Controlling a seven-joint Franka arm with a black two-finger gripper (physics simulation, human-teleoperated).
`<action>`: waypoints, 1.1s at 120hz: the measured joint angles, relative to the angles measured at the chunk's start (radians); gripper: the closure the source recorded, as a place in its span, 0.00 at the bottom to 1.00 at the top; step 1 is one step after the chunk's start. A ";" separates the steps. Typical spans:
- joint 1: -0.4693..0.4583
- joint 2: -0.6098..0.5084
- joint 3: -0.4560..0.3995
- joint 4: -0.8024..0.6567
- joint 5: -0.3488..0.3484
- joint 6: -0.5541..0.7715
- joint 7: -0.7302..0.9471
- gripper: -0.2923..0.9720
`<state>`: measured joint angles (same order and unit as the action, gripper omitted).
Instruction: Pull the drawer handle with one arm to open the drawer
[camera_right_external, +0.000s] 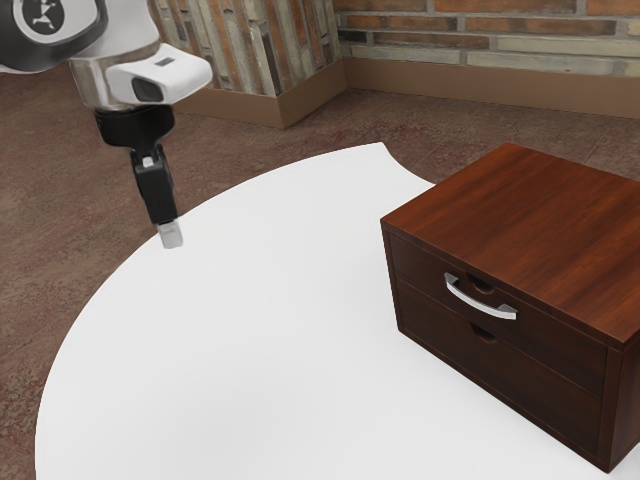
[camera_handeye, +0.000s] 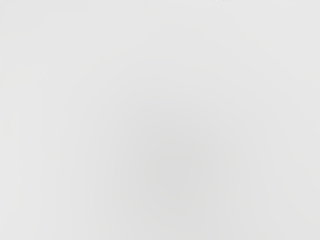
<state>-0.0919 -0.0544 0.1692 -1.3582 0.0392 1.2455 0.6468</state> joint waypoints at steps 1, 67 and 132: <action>0.002 0.000 0.000 0.000 0.000 0.002 0.003 0.23; -0.049 -0.004 -0.123 -0.076 -0.003 0.113 0.263 0.23; -0.099 0.005 -0.181 -0.244 -0.045 0.592 0.623 0.23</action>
<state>-0.1914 -0.0494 -0.0116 -1.6025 -0.0055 1.8377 1.2696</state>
